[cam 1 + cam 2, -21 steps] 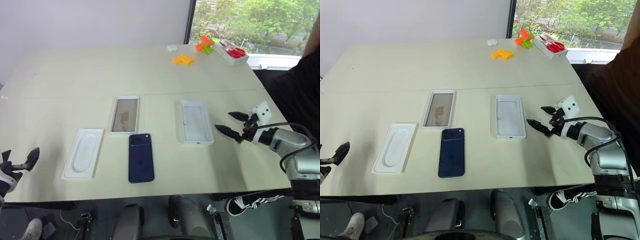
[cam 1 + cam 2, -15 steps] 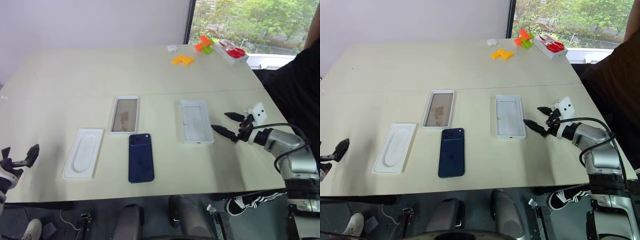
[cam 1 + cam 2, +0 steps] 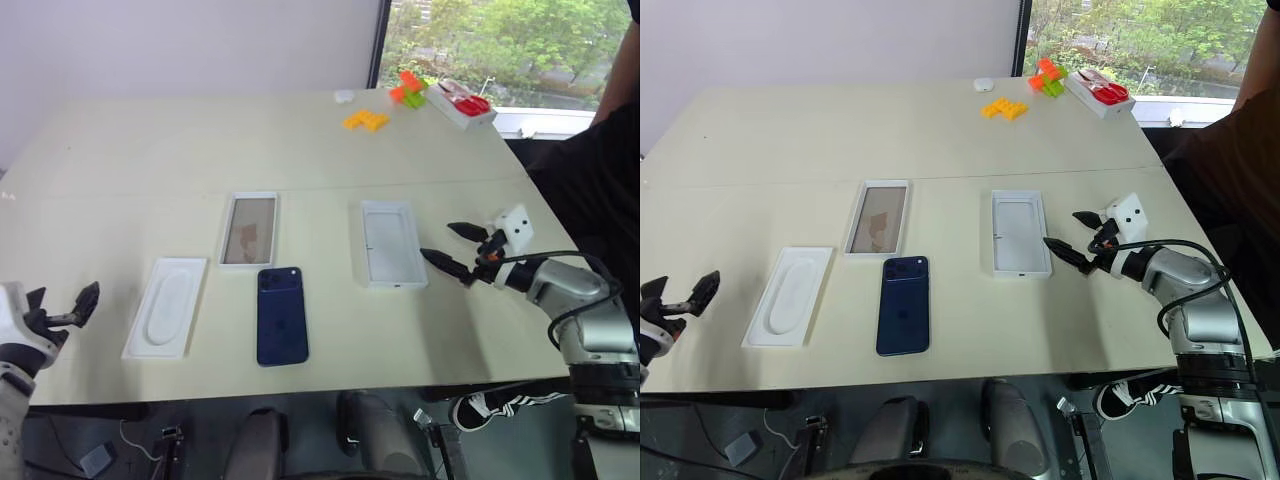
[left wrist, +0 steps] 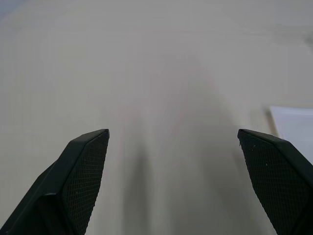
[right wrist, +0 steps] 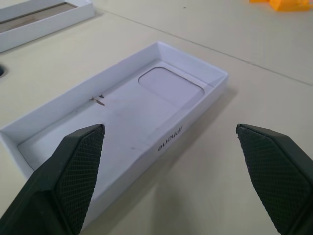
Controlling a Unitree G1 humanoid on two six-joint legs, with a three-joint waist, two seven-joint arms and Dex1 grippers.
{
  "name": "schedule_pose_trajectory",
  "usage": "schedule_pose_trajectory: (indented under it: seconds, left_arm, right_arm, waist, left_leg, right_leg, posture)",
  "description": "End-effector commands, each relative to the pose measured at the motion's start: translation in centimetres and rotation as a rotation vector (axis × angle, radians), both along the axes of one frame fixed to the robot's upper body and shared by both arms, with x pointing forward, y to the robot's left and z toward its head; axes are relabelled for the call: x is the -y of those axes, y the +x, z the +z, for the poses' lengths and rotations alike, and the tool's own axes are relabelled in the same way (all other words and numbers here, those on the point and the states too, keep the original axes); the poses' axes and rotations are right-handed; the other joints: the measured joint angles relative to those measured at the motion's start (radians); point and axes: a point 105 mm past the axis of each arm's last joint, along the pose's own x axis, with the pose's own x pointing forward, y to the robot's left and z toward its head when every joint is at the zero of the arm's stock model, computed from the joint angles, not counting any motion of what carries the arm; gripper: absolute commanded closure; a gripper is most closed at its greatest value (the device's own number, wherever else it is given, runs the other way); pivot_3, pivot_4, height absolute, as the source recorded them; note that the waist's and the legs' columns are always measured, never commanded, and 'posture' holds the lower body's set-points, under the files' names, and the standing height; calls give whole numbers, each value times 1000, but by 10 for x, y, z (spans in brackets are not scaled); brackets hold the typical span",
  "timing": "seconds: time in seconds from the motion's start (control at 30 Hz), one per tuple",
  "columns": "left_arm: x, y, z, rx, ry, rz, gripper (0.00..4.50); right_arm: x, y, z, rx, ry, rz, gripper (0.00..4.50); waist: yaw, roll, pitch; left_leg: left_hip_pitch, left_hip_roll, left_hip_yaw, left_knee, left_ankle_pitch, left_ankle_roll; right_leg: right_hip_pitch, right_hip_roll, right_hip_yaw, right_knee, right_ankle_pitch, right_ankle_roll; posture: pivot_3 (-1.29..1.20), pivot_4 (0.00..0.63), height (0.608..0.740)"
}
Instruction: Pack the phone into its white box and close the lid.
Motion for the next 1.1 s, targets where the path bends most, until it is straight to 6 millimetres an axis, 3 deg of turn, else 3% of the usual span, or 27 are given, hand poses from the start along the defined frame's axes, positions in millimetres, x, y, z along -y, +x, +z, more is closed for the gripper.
schedule_pose_trajectory:
  seconds: [0.03,0.23,0.3,0.43,0.57,0.7,0.83,1.1]
  left_arm:
    - [9,1,9,29,12,-25,63]
    - [21,-5,5,0,-41,-93,63]
    - [32,-7,5,-24,-93,-164,63]
    - [44,-15,7,-105,-235,-256,63]
    - [44,-18,8,-144,-310,-243,63]
    - [52,-28,-7,-291,-397,-257,63]
    - [55,-33,-23,-426,-396,-231,63]
    - [69,-33,-28,-510,-489,-288,63]
  right_arm:
    - [-8,-2,22,68,-15,35,0]
    - [-32,-5,42,109,-25,120,0]
    - [-50,-11,45,112,-27,187,0]
    - [-97,-36,40,96,-34,366,0]
    - [-111,-49,37,89,-46,427,0]
    - [-144,-81,19,63,-90,601,0]
    - [-152,-91,16,50,-74,642,0]
    - [-155,-92,14,50,-84,653,0]
  waist:
    - [0,0,0]
    - [-2,0,0]
    - [-1,0,0]
    - [-1,0,0]
    - [1,0,0]
    - [0,-1,-1]
    - [0,-2,-1]
    - [1,0,-1]
  left_leg:
    - [0,0,0,0,0,0]
    - [0,0,0,0,0,0]
    - [0,0,0,0,0,0]
    - [1,1,-1,0,0,0]
    - [1,1,-2,0,0,0]
    - [1,1,-1,0,0,0]
    - [0,0,-1,0,0,0]
    - [1,-1,-1,0,0,0]
  right_leg:
    - [0,0,0,0,0,0]
    - [0,0,0,0,0,0]
    - [-1,0,0,0,0,0]
    - [-2,0,-1,0,0,0]
    - [-3,0,-1,0,0,0]
    - [-3,-1,-1,0,0,0]
    - [-5,-1,-1,0,0,0]
    - [-4,-1,-1,0,-1,0]
  posture:
    - [0,150,734]
    - [0,150,734]
    - [0,150,734]
    - [0,150,734]
    - [0,150,734]
    - [0,150,734]
    - [0,150,734]
    - [0,150,734]
